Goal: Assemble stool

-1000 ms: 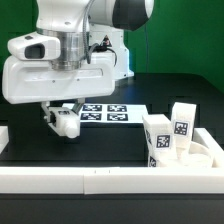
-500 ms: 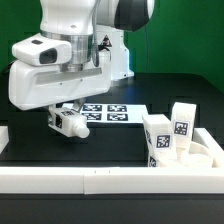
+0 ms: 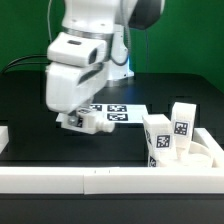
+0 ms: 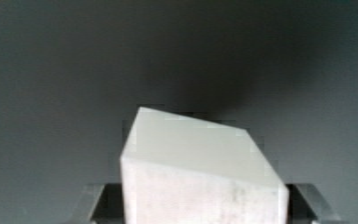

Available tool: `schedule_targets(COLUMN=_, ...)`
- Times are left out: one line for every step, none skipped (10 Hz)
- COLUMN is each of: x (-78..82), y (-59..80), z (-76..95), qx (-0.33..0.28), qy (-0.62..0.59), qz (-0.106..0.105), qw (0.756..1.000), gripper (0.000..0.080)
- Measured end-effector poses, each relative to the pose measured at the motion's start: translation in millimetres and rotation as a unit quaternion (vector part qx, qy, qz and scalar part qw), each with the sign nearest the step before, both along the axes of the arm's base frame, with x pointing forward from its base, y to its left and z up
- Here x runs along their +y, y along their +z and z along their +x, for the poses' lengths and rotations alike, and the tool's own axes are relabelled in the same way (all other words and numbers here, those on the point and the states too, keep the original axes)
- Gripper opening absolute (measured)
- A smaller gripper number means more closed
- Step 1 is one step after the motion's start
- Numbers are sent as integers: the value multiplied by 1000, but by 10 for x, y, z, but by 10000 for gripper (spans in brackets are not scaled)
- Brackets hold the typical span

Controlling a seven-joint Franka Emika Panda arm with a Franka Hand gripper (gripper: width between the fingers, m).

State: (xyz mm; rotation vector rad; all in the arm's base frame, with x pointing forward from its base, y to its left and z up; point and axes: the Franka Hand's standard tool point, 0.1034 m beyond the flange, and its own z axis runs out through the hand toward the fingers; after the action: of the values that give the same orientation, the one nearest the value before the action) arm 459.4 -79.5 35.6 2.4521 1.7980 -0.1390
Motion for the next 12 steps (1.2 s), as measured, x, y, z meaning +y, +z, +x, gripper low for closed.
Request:
schedule_targets(x=15, y=-3, z=0, qx=5, qy=35, qz=-3, qw=999, gripper=321)
schedule_targets(x=1, y=-4, z=-3, qx=8, qy=51, qz=-4, qw=999, gripper=321)
schedule_targets(x=-13, y=-6, z=-8, qx=14, qy=92, qz=-6, qw=996, gripper=321)
schedule_targets(x=4, y=-17, z=-37, qx=28, qy=174, qz=-10, qw=984, gripper=321)
schedule_targets(x=35, y=-26, z=-52, qx=41, qy=247, qz=-13, qw=968, gripper=321)
schedule_targets(x=60, y=-35, z=-42, qx=40, qy=315, qz=-18, qw=948, gripper=321)
schedule_targets(x=33, y=-38, z=-53, qx=46, qy=334, qz=-19, qw=941, gripper=321)
schedule_targets(x=13, y=-39, z=-57, qx=51, qy=361, qz=-22, qw=931, gripper=321)
schedule_targets(x=-1, y=-40, z=-63, qx=56, qy=383, qz=-23, qw=922, gripper=321)
schedule_targets(x=-20, y=-42, z=-70, qx=62, qy=416, qz=-26, qw=907, gripper=321)
schedule_targets(x=-36, y=-44, z=-76, qx=67, qy=437, qz=-27, qw=897, gripper=321)
schedule_targets(x=-46, y=-46, z=-81, qx=70, qy=449, qz=-29, qw=890, gripper=321)
